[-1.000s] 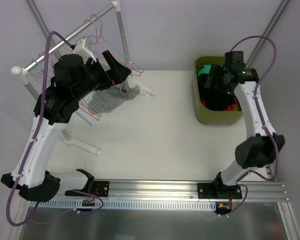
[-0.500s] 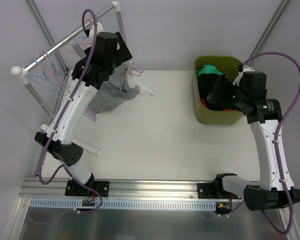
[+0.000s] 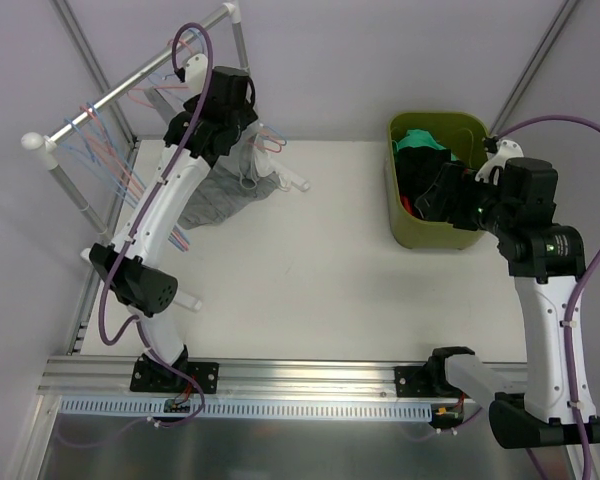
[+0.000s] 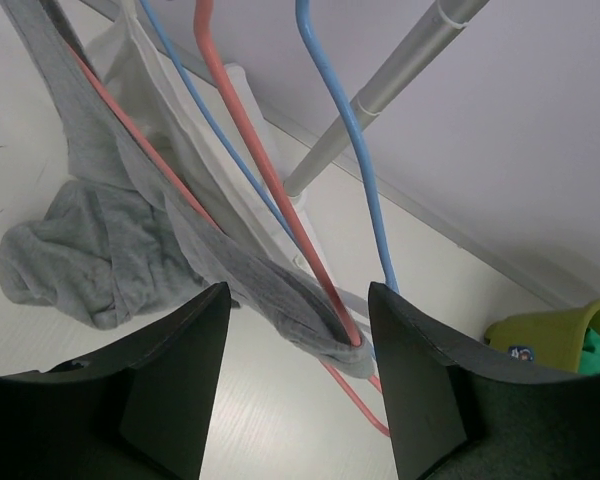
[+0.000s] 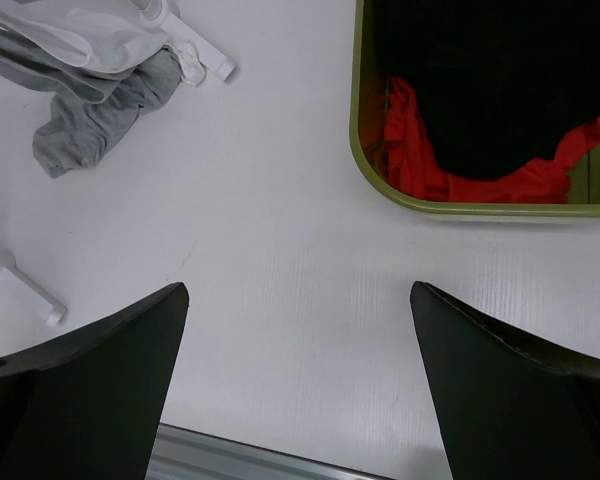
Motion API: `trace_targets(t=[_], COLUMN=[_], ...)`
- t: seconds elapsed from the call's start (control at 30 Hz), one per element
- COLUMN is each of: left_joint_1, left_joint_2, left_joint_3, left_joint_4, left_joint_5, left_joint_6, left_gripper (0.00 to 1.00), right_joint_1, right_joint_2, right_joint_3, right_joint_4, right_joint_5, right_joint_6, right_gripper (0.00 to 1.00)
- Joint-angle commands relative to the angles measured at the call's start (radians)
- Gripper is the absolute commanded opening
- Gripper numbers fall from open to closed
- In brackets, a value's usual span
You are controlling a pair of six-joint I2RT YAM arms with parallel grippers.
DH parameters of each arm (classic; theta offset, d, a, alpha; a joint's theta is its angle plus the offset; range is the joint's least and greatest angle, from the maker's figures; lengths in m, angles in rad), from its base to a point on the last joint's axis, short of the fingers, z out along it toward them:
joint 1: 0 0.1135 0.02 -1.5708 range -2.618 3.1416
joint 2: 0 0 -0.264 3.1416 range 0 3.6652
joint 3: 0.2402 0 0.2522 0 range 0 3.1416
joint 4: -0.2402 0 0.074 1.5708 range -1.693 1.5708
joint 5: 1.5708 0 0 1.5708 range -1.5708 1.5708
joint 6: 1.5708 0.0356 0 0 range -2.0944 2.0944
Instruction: Remove the tank top from the hanger
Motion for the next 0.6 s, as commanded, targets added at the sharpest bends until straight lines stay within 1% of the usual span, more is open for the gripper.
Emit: trace_targets(t=[0.0,0.07,0.1,0.17,0.23,0.27,0.37,0.43,0.47,0.57], left_joint_1=[0.029,0.04,0.045,0.049,0.049,0.049,0.049,0.049,0.049,0.048], left_joint_2=[0.022,0.039,0.046,0.053,0.021,0.008,-0.032,-0.052,-0.056,-0.085], left_joint_3=[0.042,0.048,0.051,0.062,0.033,0.02,-0.004,-0.004,-0.003,0.0], left_joint_4=[0.016,0.016,0.018,0.016,0.016,0.016,0.018,0.018,0.018,0.018], left_joint_5=[-0.02,-0.012,-0.007,-0.001,-0.009,-0.016,-0.036,-0.044,-0.047,-0.061], left_joint_6=[-0.029,-0.026,-0.024,-0.018,-0.046,-0.059,-0.084,-0.087,-0.089,-0.093], left_gripper=[0.58,0.56,0.52,0.4,0.33,0.27,0.17,0.03,0.0,0.0], right_joint_1=[0.003,0.005,0.003,0.003,0.003,0.003,0.003,0.003,0.003,0.003], right_joint_2=[0.01,0.015,0.018,0.022,0.027,0.03,0.044,0.053,0.055,0.064], right_joint_3=[0.03,0.035,0.035,0.041,0.044,0.047,0.053,0.056,0.059,0.065], right_joint_4=[0.005,0.003,0.005,0.005,0.003,0.003,0.005,0.005,0.005,0.005], right_joint_5=[-0.044,-0.047,-0.054,-0.058,-0.063,-0.063,-0.072,-0.08,-0.083,-0.089], right_joint_6=[-0.017,-0.018,-0.018,-0.018,-0.018,-0.018,-0.015,-0.011,-0.009,-0.009], right_gripper=[0.99,1.0,0.99,1.0,0.99,1.0,0.99,0.99,0.99,0.99])
